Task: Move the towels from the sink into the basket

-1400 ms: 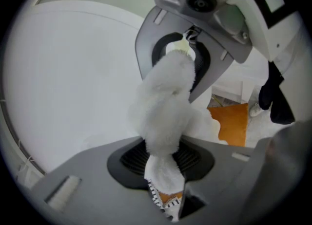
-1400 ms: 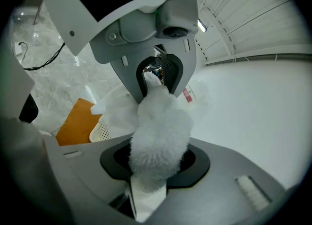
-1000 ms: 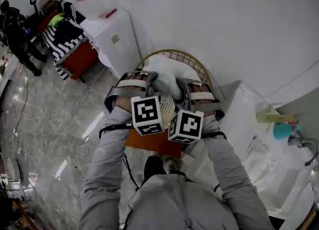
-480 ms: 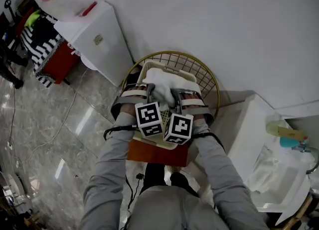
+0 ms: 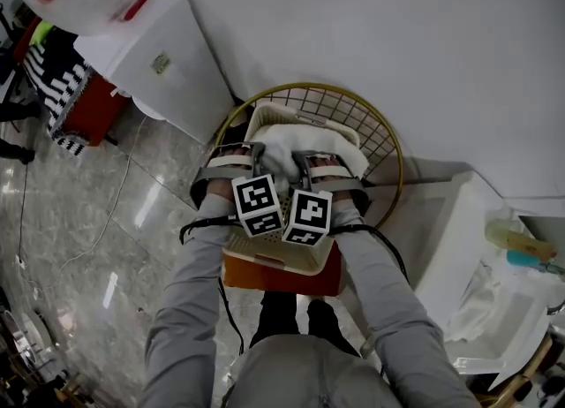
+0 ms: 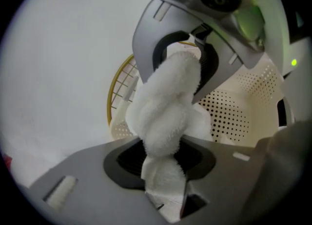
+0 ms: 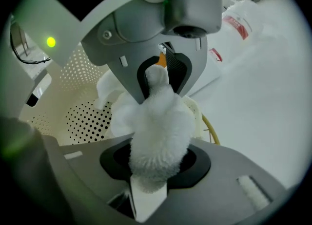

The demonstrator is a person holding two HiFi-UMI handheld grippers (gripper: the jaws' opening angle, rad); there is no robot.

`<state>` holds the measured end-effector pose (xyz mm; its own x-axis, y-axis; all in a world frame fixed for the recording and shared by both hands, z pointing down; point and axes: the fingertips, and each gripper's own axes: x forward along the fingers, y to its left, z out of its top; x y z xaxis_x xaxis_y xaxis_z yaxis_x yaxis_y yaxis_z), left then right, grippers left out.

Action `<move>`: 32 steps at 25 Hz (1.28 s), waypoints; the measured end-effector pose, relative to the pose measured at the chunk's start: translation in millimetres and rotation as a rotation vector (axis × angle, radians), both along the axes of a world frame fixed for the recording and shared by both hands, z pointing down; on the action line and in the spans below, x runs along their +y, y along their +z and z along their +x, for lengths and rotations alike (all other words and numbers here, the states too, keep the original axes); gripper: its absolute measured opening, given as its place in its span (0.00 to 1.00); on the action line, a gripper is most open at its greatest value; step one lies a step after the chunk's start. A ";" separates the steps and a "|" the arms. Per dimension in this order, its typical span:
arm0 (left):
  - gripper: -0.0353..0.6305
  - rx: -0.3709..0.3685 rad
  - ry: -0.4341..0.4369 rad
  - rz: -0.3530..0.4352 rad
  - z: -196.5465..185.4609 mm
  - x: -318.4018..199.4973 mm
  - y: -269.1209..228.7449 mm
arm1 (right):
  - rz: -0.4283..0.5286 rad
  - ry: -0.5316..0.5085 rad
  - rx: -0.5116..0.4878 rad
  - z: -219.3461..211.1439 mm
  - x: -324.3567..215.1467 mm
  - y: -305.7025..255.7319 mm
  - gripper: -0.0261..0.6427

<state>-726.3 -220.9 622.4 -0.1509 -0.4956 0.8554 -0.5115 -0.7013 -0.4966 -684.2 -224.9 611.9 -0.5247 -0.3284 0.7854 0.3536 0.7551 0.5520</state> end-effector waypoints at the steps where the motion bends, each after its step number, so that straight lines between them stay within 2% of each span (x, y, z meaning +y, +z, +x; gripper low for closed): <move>1: 0.38 0.007 0.000 -0.010 0.3 1.1 6.7 | -0.019 -0.001 0.011 0.2 0.9 8.4 0.25; 5: 0.42 0.042 0.002 -0.032 3.8 4.3 25.3 | -0.114 0.007 0.051 1.5 3.1 38.8 0.27; 7: 0.48 0.061 0.003 -0.019 6.0 3.3 26.7 | -0.147 0.023 0.066 2.3 2.2 48.0 0.28; 10: 0.53 0.074 0.018 0.008 10.4 1.0 23.2 | -0.127 0.062 0.084 8.1 -5.2 47.4 0.37; 14: 0.58 0.078 0.025 0.005 21.6 9.6 19.8 | -0.093 0.087 0.101 23.8 -3.1 35.9 0.47; 18: 0.62 0.073 0.035 0.019 24.7 8.0 4.5 | -0.048 0.109 0.086 32.0 -12.0 12.4 0.50; 21: 0.64 0.061 0.040 0.039 19.5 9.5 -8.4 | -0.022 0.123 0.045 32.1 -15.4 -9.3 0.50; 26: 0.64 0.052 0.072 0.121 25.7 21.1 -51.7 | -0.009 0.198 -0.088 47.0 -6.7 -70.9 0.50; 29: 0.64 0.048 0.129 0.156 45.0 30.1 -78.7 | 0.001 0.246 -0.167 64.1 5.3 -110.7 0.50; 32: 0.65 0.057 0.180 0.199 78.9 34.5 -108.5 | 0.033 0.282 -0.205 92.7 18.9 -141.8 0.50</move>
<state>-647.3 -186.4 513.9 0.0002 -0.6690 0.7433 -0.4182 -0.6752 -0.6077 -591.5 -205.9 470.1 -0.5557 -0.5062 0.6595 0.0129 0.7879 0.6157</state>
